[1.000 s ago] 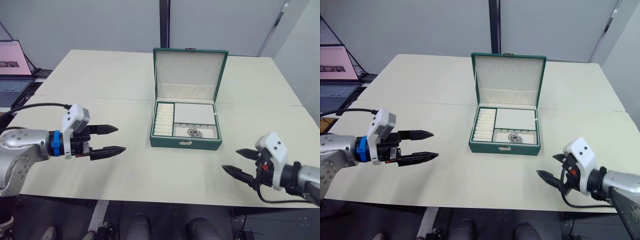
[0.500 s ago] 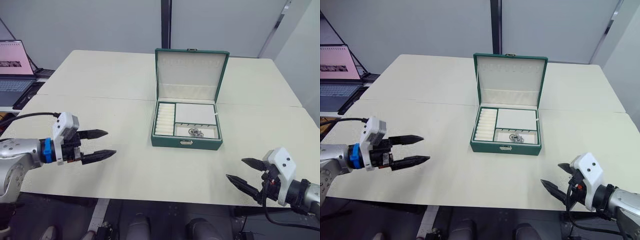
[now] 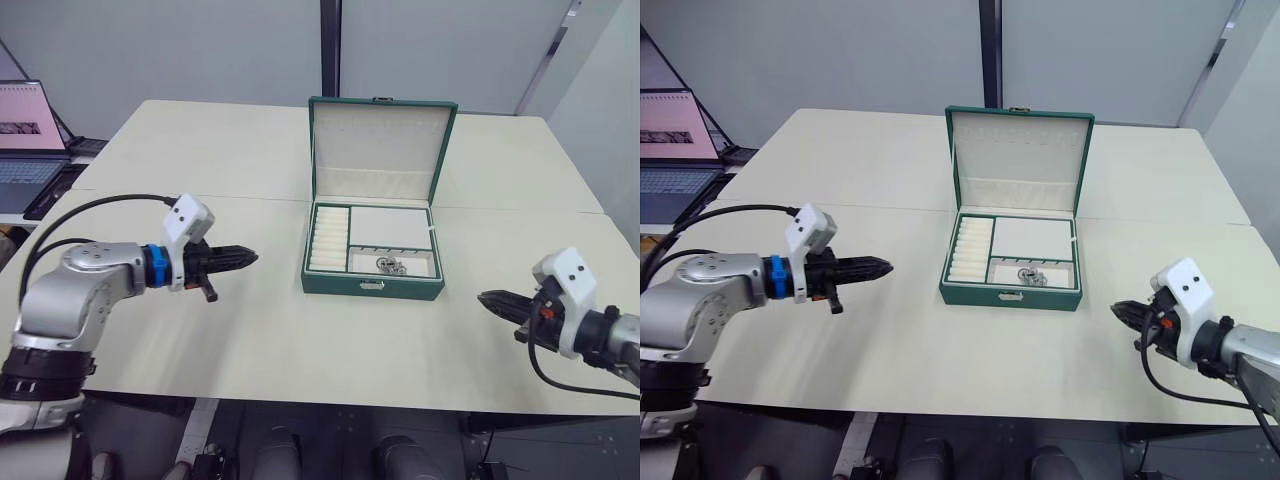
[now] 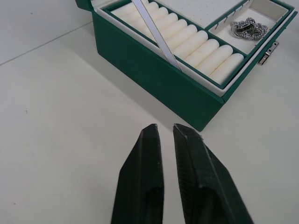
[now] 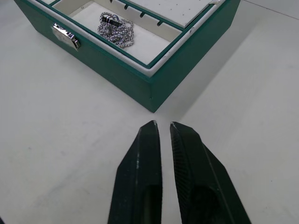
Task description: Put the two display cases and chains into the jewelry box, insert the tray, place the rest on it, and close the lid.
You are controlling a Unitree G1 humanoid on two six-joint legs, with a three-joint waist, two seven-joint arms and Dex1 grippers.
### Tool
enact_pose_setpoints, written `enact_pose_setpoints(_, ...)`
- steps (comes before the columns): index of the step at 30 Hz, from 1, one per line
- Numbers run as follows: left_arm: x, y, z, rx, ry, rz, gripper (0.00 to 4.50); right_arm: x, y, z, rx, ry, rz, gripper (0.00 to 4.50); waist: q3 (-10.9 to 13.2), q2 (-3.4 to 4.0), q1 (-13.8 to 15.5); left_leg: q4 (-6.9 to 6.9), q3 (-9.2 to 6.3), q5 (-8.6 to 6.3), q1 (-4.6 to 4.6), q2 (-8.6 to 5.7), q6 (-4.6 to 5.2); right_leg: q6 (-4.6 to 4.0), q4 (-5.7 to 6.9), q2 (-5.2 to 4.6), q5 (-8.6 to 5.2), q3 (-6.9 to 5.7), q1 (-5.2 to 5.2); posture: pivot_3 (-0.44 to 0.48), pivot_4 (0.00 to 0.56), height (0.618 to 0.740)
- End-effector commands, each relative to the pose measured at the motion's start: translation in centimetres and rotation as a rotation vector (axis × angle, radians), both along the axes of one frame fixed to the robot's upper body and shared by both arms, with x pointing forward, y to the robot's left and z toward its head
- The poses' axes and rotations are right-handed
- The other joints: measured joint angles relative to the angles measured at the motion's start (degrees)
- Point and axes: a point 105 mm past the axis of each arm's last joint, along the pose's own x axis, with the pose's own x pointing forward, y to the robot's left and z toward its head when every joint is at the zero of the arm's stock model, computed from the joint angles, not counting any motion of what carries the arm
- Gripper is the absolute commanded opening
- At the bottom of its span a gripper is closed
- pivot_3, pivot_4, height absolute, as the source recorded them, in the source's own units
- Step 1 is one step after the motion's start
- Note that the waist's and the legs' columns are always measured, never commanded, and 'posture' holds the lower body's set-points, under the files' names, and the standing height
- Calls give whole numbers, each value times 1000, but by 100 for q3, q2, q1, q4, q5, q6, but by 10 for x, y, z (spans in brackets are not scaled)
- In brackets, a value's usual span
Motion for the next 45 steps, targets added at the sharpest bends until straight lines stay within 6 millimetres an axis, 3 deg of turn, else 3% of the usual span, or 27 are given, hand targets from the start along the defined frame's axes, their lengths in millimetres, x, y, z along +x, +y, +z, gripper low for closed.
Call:
enact_pose_setpoints(1, 10, -9, 4, 13, -57, -6, 55, 18, -8, 4, -47, -40, -38, 56, 0, 0, 4, 0, 0, 0, -1, 0, 0, 0, 0, 0, 0, -1, -1, 0, 150, 740)
enact_pose_setpoints(4, 25, -15, -5, 53, -78, 30, 55, 42, -14, 0, -54, -24, -81, 56, 0, 0, 3, 8, 0, 0, -1, 0, 0, 0, 2, 0, 1, 0, 1, 0, 150, 740)
enact_pose_setpoints(11, 40, -42, -25, 50, -50, -57, 55, 84, -11, -13, -79, -7, -81, 56, 0, 1, 3, 9, 2, 2, -2, 0, -2, -1, 2, 0, 2, 0, -2, 0, 150, 740)
enact_pose_setpoints(21, 48, -69, -45, 98, -22, -184, 55, 105, 18, -30, -75, 14, -5, 56, 0, 2, 5, 10, 3, 12, -3, -1, -19, -1, 5, -1, 2, -2, -3, 0, 150, 740)
enact_pose_setpoints(32, 35, -73, -50, 91, -2, -244, 55, 94, 51, -32, -36, 15, 74, 56, -1, 3, 9, 10, 0, 13, -3, 1, -20, -1, 7, 0, 2, -6, 0, 0, 150, 740)
enact_pose_setpoints(40, 19, -78, -54, 71, 35, -269, 55, 77, 63, -32, -18, 20, 90, 56, -2, 4, -1, 7, 0, 13, -3, 2, -20, -1, 6, 0, 2, -7, 0, 0, 150, 740)
enact_pose_setpoints(45, 6, -70, -57, 80, 59, -265, 55, 64, 68, -33, -4, 33, 101, 56, -2, 4, -5, 5, -1, 13, -3, 2, -21, -1, 6, 0, 2, -6, -1, 0, 150, 740)
